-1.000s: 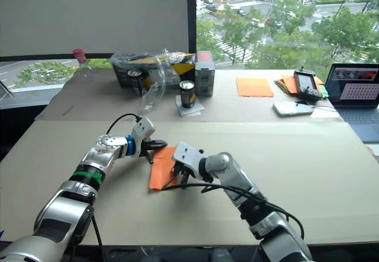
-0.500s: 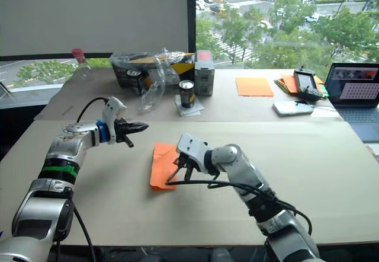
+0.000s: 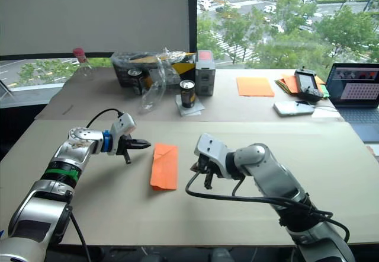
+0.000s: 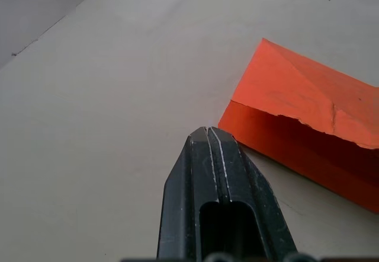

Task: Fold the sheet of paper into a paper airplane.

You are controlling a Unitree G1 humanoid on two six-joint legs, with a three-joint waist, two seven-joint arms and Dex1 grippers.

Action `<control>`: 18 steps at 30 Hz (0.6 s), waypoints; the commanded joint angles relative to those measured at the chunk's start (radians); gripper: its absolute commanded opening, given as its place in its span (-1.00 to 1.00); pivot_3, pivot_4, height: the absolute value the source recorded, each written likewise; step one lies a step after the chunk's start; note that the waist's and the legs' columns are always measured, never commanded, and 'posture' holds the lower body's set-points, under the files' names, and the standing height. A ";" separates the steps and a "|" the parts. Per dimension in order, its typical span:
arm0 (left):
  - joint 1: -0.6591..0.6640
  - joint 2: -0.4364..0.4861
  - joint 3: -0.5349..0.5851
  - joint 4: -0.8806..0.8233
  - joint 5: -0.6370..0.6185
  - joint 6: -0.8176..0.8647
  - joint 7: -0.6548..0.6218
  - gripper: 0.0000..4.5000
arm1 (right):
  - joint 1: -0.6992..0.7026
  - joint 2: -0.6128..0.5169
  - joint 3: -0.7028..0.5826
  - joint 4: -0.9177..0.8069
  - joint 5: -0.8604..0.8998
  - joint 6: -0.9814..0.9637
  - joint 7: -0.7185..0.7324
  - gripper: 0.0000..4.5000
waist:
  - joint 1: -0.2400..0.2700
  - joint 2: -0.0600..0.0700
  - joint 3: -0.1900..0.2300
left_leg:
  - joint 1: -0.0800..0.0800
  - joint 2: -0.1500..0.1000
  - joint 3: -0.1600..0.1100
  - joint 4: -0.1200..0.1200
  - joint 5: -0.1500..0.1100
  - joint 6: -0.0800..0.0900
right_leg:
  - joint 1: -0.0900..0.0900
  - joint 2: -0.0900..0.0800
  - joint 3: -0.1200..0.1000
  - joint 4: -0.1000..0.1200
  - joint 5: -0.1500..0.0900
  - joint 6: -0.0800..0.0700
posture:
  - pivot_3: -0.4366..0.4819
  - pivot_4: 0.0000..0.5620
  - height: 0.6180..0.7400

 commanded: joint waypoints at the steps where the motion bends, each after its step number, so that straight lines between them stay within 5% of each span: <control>1: -0.034 0.035 0.011 -0.056 -0.033 0.027 -0.100 -0.89 | 0.013 -0.043 -0.056 -0.065 0.036 0.026 -0.004 -0.99 | 0.002 0.000 0.000 | 0.000 0.000 0.000 0.000 0.000 0.000 | 0.000 0.000 0.000 0.000 0.000 0.000 | -0.05 -0.47 0.87; 7: -0.034 0.063 0.002 -0.099 -0.046 0.105 -0.182 -0.01 | 0.022 -0.077 -0.072 -0.079 0.067 0.045 -0.020 -1.00 | 0.002 0.000 0.000 | 0.000 0.000 0.000 0.000 0.000 0.000 | 0.000 0.000 0.000 0.000 0.000 0.000 | -0.05 -0.47 0.87; 14: 0.000 0.031 -0.029 -0.108 0.002 -0.032 -0.134 0.98 | 0.018 -0.102 -0.078 -0.087 0.091 0.051 -0.040 -1.00 | 0.004 0.000 0.000 | 0.000 0.000 0.000 0.000 0.000 0.000 | 0.000 0.000 0.000 0.000 0.000 0.000 | -0.05 -0.47 0.87; 18: -0.008 0.040 -0.013 -0.107 -0.032 0.017 -0.181 0.69 | 0.024 -0.122 -0.088 -0.091 0.101 0.052 -0.049 -1.00 | 0.003 -0.001 0.000 | 0.000 0.000 0.000 0.000 0.000 0.000 | 0.000 0.000 0.000 0.000 0.000 0.000 | -0.05 -0.47 0.87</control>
